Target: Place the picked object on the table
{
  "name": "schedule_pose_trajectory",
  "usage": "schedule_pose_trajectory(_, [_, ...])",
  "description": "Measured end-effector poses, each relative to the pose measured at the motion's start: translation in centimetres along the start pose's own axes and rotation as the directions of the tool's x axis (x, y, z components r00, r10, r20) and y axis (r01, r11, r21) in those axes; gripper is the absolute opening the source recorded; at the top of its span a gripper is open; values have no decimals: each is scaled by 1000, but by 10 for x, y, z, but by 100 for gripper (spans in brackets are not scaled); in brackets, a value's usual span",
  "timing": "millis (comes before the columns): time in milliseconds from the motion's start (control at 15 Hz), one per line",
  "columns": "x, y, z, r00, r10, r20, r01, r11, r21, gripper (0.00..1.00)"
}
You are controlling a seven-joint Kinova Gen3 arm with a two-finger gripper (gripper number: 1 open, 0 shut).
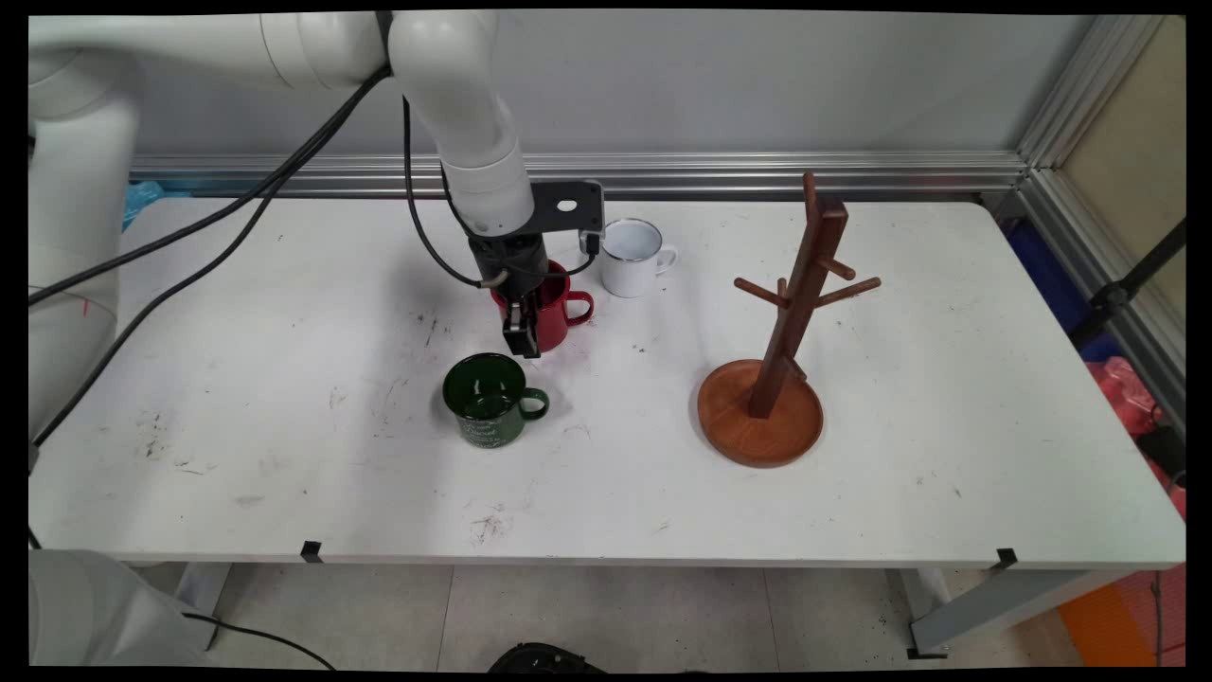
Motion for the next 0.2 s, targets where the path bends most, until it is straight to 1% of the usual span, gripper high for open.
schedule_pose_trajectory(200, [3,0,-3,1000,0,-14,0,1000,3,100])
